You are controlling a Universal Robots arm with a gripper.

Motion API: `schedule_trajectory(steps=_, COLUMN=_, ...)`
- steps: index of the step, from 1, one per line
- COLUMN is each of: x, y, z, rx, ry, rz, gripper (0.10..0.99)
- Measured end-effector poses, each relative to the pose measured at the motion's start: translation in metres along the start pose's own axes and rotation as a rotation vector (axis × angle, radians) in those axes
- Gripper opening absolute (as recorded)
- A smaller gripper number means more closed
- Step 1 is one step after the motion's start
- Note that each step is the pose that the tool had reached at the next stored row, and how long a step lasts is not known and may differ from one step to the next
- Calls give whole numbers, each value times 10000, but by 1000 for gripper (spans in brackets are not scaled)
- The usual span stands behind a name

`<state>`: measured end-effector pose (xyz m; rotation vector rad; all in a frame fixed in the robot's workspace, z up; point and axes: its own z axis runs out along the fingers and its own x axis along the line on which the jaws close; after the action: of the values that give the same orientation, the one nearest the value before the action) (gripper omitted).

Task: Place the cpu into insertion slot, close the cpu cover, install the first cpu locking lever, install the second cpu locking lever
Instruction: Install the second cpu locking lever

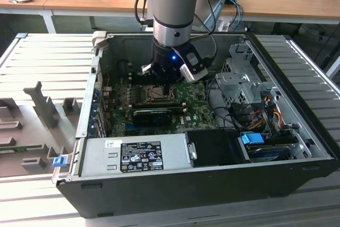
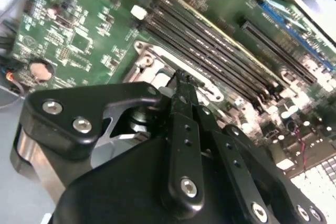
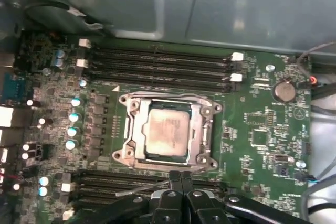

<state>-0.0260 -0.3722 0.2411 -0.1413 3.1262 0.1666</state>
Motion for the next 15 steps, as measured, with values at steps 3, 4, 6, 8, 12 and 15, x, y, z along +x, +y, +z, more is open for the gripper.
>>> schedule_trajectory(steps=3, x=50, y=-24, z=17, rx=-5, ry=-1, rz=-2, gripper=106)
schedule_trajectory(steps=4, x=56, y=-36, z=25, rx=-5, ry=-1, rz=-2, gripper=106)
schedule_trajectory(steps=6, x=121, y=-45, z=41, rx=-9, ry=-3, rz=2, gripper=106)
schedule_trajectory(steps=8, x=192, y=-45, z=61, rx=-8, ry=-1, rz=1, gripper=106)
schedule_trajectory(steps=12, x=375, y=-45, z=154, rx=-39, ry=-5, rz=4, gripper=106)
schedule_trajectory(steps=15, x=382, y=-53, z=209, rx=-112, ry=-9, rz=2, gripper=106)
